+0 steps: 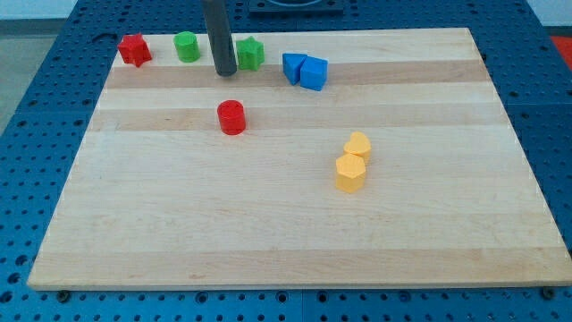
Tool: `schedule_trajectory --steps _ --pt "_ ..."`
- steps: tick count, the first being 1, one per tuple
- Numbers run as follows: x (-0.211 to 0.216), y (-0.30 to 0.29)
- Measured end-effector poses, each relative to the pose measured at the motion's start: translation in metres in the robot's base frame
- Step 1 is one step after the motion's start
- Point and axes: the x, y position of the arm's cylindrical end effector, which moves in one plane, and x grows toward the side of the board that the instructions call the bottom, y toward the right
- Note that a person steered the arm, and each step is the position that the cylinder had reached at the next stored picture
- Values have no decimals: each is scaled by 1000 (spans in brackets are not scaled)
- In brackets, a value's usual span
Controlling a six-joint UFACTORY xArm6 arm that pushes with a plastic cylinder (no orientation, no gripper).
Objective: Push the green star a bit up
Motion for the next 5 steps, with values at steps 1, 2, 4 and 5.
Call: schedule_trajectory --steps 1,2,4,5 --pt "0 3" --pt "0 17" --pt "-1 30" --pt "-1 30"
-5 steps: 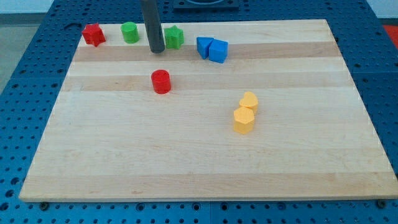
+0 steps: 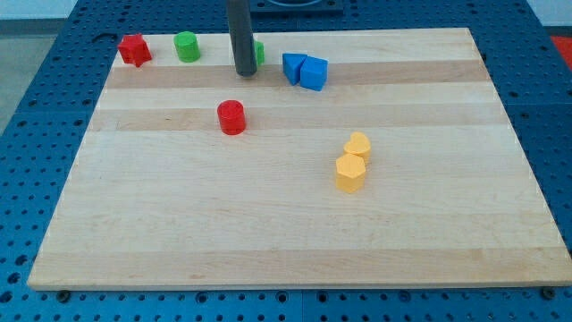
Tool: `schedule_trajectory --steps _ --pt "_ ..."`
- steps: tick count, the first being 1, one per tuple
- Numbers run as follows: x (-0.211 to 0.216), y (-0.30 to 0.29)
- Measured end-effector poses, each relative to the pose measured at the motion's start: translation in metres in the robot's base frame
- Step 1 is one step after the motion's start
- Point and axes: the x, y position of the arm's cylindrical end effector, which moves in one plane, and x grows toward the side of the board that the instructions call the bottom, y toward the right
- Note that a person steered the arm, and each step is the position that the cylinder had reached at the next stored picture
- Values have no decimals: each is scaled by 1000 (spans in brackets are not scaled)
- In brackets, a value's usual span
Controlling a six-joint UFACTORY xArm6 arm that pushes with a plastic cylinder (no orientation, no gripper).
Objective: Push the green star a bit up
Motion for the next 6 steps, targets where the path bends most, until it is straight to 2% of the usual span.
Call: schedule_trajectory --steps 1,3,6 --pt "0 -22" --pt "-27 -25" --pt "-28 -28"
